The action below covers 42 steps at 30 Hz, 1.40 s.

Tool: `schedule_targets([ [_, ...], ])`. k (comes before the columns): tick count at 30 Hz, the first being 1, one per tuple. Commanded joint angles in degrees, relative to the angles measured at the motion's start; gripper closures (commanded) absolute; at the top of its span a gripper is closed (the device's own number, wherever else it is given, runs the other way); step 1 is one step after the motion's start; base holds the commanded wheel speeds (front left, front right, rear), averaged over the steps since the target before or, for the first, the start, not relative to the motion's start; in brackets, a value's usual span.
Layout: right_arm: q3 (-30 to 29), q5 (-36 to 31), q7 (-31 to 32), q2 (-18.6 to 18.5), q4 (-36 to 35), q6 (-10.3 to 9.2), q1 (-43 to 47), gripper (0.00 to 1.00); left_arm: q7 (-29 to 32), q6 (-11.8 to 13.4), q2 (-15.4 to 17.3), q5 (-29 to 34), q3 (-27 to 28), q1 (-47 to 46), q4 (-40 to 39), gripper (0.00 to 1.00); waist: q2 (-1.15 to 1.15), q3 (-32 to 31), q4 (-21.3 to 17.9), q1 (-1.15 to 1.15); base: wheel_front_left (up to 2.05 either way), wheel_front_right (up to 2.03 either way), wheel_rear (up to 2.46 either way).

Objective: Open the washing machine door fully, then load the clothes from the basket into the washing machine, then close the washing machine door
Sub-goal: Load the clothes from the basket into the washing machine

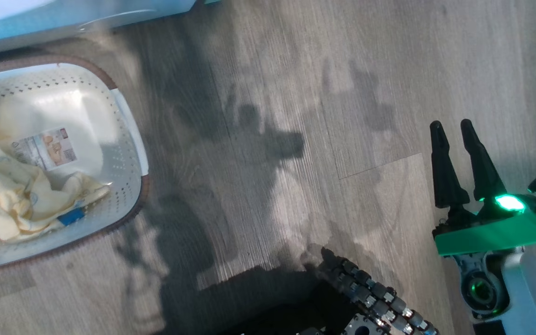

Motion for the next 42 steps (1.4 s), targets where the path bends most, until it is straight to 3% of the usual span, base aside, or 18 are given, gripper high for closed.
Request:
schedule_targets([
  [1,0.5,0.1,-0.4,-0.9,-1.1,0.05,0.0,0.0,0.8,-0.2,1.9,-0.4,1.1,-2.2,-1.0,1.0,0.0,0.0,0.4,0.0,0.0,0.0,0.0],
  [2,0.5,0.1,-0.4,-0.9,-1.1,0.05,-0.1,0.0,0.9,-0.2,1.6,-0.6,1.1,-2.5,-0.7,0.78,0.0,-0.1,0.6,0.0,0.0,0.0,0.0],
  [3,0.4,0.0,-0.4,-0.9,-1.1,0.05,-0.1,0.0,1.1,-0.1,1.2,-1.1,1.3,-2.7,-0.2,0.45,0.0,-0.1,0.8,0.0,0.0,0.0,0.0],
  [4,0.2,-0.1,-0.4,-0.9,-1.1,0.05,-0.2,0.0,1.5,-0.3,0.8,-1.4,1.2,-2.8,0.1,0.01,0.0,-0.2,1.0,0.0,0.0,0.0,0.0],
  [11,-0.5,-1.1,-0.4,-0.9,-1.2,0.05,-0.3,0.0,-0.7,0.3,-1.3,-3.2,1.9,-1.6,0.1,0.0,0.0,-1.3,2.8,0.0,0.0,0.0,0.0],
  [21,-3.0,-4.0,-0.4,-0.9,-1.4,0.05,0.2,0.0,-4.6,4.1,-4.3,-5.3,2.7,7.7,-6.0,0.0,0.0,-3.5,6.5,0.0,0.0,0.0,0.0],
  [36,-8.1,-9.6,-0.4,-0.9,-2.1,0.05,1.5,0.0,-10.5,13.4,-5.2,-6.8,4.8,31.2,-29.7,0.0,0.0,-8.6,12.6,0.0,0.0,0.0,0.0],
  [42,-9.8,-12.7,-0.4,-0.9,-2.4,0.05,2.2,0.0,-13.3,18.2,-5.1,-7.0,6.2,44.2,-40.8,0.0,0.0,-11.9,15.1,0.0,0.0,0.0,0.0],
])
